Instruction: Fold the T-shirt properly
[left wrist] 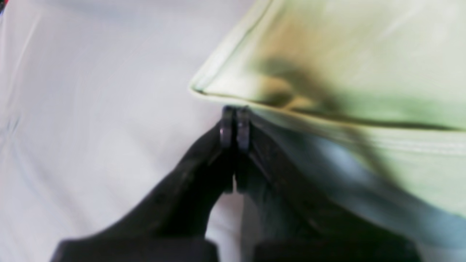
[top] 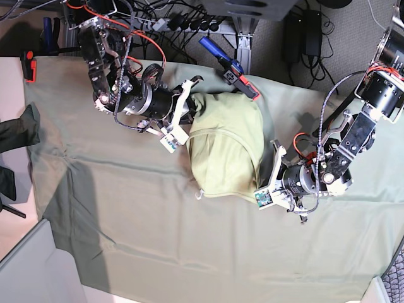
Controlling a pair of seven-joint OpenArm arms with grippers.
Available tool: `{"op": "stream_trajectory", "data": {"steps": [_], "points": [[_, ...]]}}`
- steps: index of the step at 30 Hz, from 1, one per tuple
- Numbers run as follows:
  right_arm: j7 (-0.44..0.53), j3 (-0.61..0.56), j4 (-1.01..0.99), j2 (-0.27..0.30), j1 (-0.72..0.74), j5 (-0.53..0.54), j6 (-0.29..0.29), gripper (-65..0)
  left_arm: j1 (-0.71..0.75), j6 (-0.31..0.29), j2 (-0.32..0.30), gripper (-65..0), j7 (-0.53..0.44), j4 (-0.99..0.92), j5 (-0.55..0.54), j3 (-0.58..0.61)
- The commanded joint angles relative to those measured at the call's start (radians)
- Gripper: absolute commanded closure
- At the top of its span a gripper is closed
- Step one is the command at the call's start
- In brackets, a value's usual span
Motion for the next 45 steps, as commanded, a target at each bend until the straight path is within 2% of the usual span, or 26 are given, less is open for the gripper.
{"op": "stream_trajectory", "data": {"steps": [1,5,8,12,14,16,18,23,27,30,34,37,41,45], "points": [[0.02,0.033,0.019,0.008,0.016,0.013,0.073,0.0,-0.031,0.005,-0.008,0.0,0.004,0.015,-0.024,-0.027],[0.02,0.172,0.033,0.009,0.016,0.031,0.074,0.0,-0.035,-0.002,-0.02,0.0,0.097,0.062,-0.169,-0.172],[0.019,0.288,0.056,0.009,0.016,0.058,0.074,0.0,-0.017,-0.057,-0.058,0.0,0.182,0.159,-0.376,-0.317],[-0.011,0.434,0.092,0.023,0.015,0.124,0.074,0.0,0.058,-0.148,-0.114,0.0,0.254,0.266,-0.553,-0.488],[-0.014,0.501,0.092,0.048,0.004,0.156,0.074,0.0,0.111,-0.152,-0.144,0.0,0.294,0.305,-0.658,-0.55],[-0.015,0.578,0.094,0.066,-0.018,0.176,0.074,0.0,0.183,-0.152,-0.164,0.0,0.308,0.351,-0.699,-0.613],[-0.021,0.669,0.097,0.076,-0.053,0.199,0.074,0.0,0.27,-0.152,-0.178,0.0,0.312,0.397,-0.707,-0.676],[-0.132,0.887,0.097,0.075,-0.178,0.308,0.075,0.0,0.496,-0.152,-0.187,0.0,0.336,0.489,-0.741,-0.863],[-0.141,0.976,0.097,0.075,-0.354,0.322,0.075,0.0,0.686,-0.152,-0.186,0.0,0.381,0.527,-0.783,-0.983],[-0.141,0.995,0.097,0.074,-0.511,0.321,0.075,0.0,0.856,-0.152,-0.185,0.0,0.387,0.529,-0.777,-1.035],[-0.14,0.995,0.085,0.065,-0.684,0.317,0.074,0.0,1.058,-0.152,-0.182,0.0,0.374,0.522,-0.686,-1.039],[-0.137,0.995,0.047,0.035,-0.755,0.318,0.074,0.0,1.151,-0.152,-0.155,0.0,0.338,0.484,-0.611,-1.038],[-0.137,0.977,-0.075,-0.008,-0.776,0.287,0.074,0.0,1.169,-0.152,-0.119,0.0,0.336,0.331,-0.522,-1.003],[-0.108,0.89,-0.287,-0.01,-0.758,0.218,0.063,0.0,1.139,-0.152,-0.122,0.0,0.323,0.104,-0.363,-0.847]]}}
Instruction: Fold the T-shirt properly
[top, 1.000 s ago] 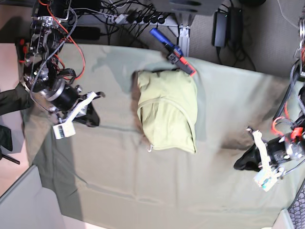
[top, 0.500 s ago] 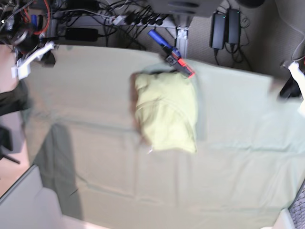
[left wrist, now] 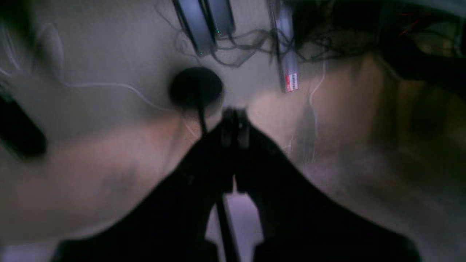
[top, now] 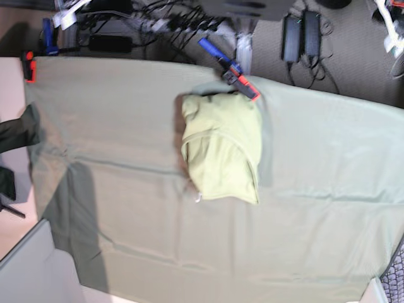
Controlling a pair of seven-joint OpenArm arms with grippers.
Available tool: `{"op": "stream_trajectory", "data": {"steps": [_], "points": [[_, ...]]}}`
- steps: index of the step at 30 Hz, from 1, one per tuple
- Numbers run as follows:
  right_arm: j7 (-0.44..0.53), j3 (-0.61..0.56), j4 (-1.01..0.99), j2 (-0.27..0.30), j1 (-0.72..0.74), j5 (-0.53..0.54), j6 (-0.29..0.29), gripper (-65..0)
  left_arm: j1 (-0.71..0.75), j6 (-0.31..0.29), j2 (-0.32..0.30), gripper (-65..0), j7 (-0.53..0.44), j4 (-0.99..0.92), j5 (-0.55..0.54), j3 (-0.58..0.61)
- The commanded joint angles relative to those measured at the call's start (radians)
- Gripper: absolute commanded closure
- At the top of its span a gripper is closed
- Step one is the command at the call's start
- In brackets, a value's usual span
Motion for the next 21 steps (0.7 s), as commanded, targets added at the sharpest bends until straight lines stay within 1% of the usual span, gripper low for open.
{"op": "stream_trajectory", "data": {"steps": [1,2,3,5,6,7,8,9,10,11,12,13,14,16,19,21], "points": [[0.005,-0.02,-0.042,0.013,0.003,-0.019,0.059,0.0,0.0,-0.009,-0.006,0.0,-0.023,-0.048,0.035,0.037],[0.008,-0.052,-0.097,0.013,0.018,-0.039,0.055,0.0,-0.018,-0.009,-0.006,0.0,-0.058,-0.115,0.082,0.085],[0.008,-0.084,-0.15,0.013,0.035,-0.058,0.052,0.0,-0.042,0.019,-0.006,0.0,-0.105,-0.183,0.122,0.134],[0.008,-0.149,-0.243,0.013,0.072,-0.097,0.05,0.0,-0.109,0.163,-0.006,0.0,-0.183,-0.323,0.18,0.228],[0.008,-0.181,-0.286,0.013,0.092,-0.118,0.036,0.0,-0.153,0.217,-0.006,0.0,-0.204,-0.396,0.192,0.273],[0.016,-0.211,-0.328,0.013,0.114,-0.14,0.01,0.0,-0.201,0.247,-0.006,0.0,-0.227,-0.468,0.195,0.318],[0.024,-0.241,-0.369,0.013,0.138,-0.164,-0.023,0.0,-0.254,0.263,-0.003,0.0,-0.257,-0.542,0.195,0.362],[0.036,-0.266,-0.408,0.013,0.165,-0.185,-0.054,0.0,-0.309,0.263,0.0,0.0,-0.282,-0.615,0.195,0.405],[0.051,-0.286,-0.447,0.011,0.194,-0.209,-0.073,0.0,-0.364,0.263,0.006,0.0,-0.301,-0.685,0.195,0.448],[0.07,-0.302,-0.485,0.009,0.225,-0.237,-0.081,0.0,-0.415,0.262,0.018,0.0,-0.334,-0.751,0.202,0.492],[0.095,-0.313,-0.523,0.008,0.26,-0.254,-0.082,0.0,-0.46,0.263,0.035,0.0,-0.389,-0.814,0.24,0.538],[0.107,-0.317,-0.557,0.006,0.295,-0.262,-0.083,0.0,-0.503,0.278,0.055,0.0,-0.437,-0.874,0.286,0.586],[0.11,-0.317,-0.589,0.003,0.331,-0.264,-0.083,0.0,-0.542,0.324,0.075,0.0,-0.475,-0.933,0.315,0.634],[0.109,-0.317,-0.641,-0.007,0.399,-0.263,-0.082,0.0,-0.613,0.412,0.125,0.0,-0.507,-1.036,0.329,0.721],[0.106,-0.317,-0.675,-0.027,0.473,-0.263,-0.082,0.0,-0.689,0.469,0.201,0.0,-0.545,-1.143,0.329,0.795],[0.106,-0.317,-0.675,-0.042,0.508,-0.263,-0.081,0.0,-0.719,0.497,0.238,0.0,-0.554,-1.162,0.322,0.797]]}}
